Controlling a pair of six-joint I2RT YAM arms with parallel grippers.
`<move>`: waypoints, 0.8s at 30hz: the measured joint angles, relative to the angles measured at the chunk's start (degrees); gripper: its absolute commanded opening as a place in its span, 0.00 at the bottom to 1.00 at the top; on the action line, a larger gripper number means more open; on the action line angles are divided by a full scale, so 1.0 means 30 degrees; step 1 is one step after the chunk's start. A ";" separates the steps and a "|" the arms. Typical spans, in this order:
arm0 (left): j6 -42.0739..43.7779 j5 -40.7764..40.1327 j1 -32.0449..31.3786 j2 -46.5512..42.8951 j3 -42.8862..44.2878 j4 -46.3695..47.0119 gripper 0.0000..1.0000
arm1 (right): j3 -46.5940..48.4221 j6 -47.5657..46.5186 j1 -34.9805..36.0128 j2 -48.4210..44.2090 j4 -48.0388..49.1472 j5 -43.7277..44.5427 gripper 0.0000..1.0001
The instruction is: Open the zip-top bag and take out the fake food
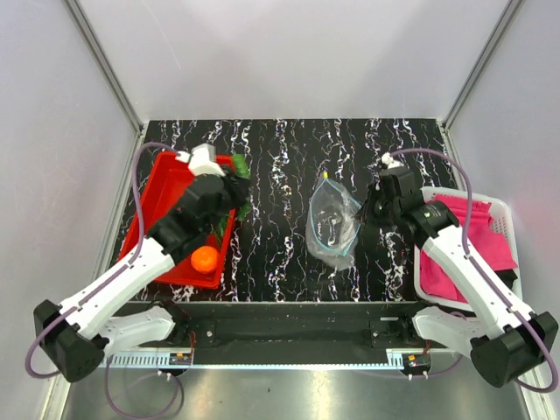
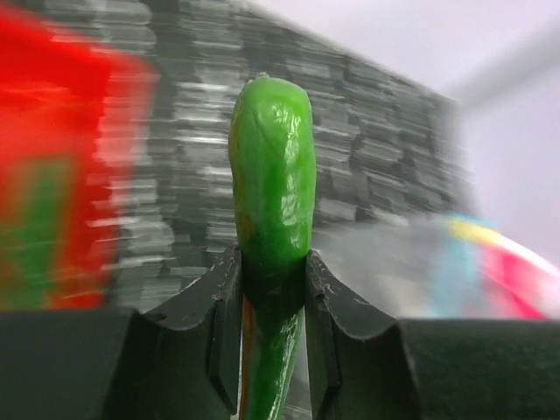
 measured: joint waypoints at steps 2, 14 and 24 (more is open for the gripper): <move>0.0117 -0.0736 0.1829 -0.0197 -0.0386 -0.1698 0.09 | 0.0714 -0.0350 -0.0007 0.0590 0.0007 0.0911 0.03; 0.1778 -0.1523 0.7672 0.3060 -0.3315 -0.4932 0.71 | 0.3257 -0.2186 -0.0022 0.5690 0.0102 0.3067 0.52; 0.1785 0.0561 0.7686 0.1399 -0.3337 -0.4969 0.99 | 0.3286 -0.2528 -0.0022 0.5530 0.0299 0.2404 1.00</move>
